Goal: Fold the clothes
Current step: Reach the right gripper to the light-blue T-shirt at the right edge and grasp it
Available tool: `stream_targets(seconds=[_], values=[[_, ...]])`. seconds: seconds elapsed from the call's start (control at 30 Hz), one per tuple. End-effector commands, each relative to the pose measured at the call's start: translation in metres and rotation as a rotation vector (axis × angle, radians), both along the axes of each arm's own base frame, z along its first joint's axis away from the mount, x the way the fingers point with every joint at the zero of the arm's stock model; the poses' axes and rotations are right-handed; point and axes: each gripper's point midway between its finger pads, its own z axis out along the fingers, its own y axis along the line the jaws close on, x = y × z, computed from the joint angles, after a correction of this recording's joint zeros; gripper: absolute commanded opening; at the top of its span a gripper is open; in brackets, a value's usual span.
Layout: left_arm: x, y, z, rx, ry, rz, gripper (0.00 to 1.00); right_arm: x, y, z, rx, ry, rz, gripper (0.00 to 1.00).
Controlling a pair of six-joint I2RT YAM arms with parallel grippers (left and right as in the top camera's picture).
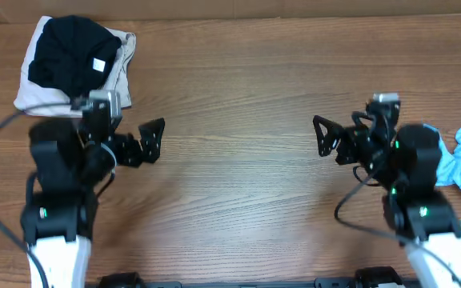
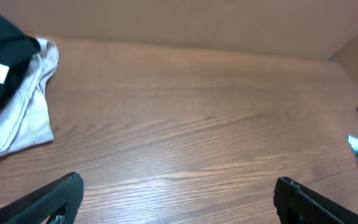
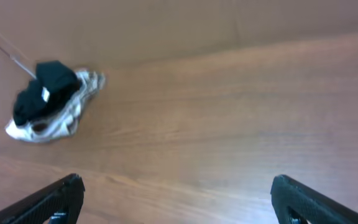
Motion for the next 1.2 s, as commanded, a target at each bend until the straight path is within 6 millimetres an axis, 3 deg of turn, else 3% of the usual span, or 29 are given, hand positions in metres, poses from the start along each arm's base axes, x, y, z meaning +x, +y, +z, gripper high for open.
stream_targets(seconds=[0.0,0.13,0.3,0.37,0.47,0.6,0.77,0.93,1.17], values=[[0.013,-0.001,0.008,0.073,0.001,-0.056,1.0,0.023,0.006,0.014,0.002,0.066,0.015,1.0],[0.025,0.005,-0.013,0.094,0.091,-0.04,1.0,0.046,0.009,-0.008,-0.026,0.241,0.027,1.0],[0.034,0.006,-0.034,0.09,0.153,-0.045,1.0,0.069,0.012,-0.04,-0.026,0.307,0.032,1.0],[0.039,0.009,-0.044,0.096,0.18,-0.036,1.0,0.077,0.002,-0.057,-0.029,0.353,-0.03,1.0],[0.046,0.011,-0.058,0.099,0.214,-0.028,1.0,0.083,-0.052,-0.09,0.055,0.505,-0.4,1.0],[0.052,0.011,-0.076,0.091,0.265,-0.034,1.0,0.06,-0.139,-0.126,0.15,0.66,-0.885,1.0],[0.054,0.01,-0.088,0.081,0.301,-0.042,1.0,0.037,-0.204,-0.144,0.204,0.723,-1.074,1.0],[0.057,0.01,-0.088,0.081,0.292,-0.042,1.0,0.008,-0.269,-0.159,0.229,0.737,-1.265,1.0],[0.058,0.008,-0.086,0.07,0.283,-0.055,1.0,-0.018,-0.302,-0.19,0.188,0.82,-1.352,1.0]])
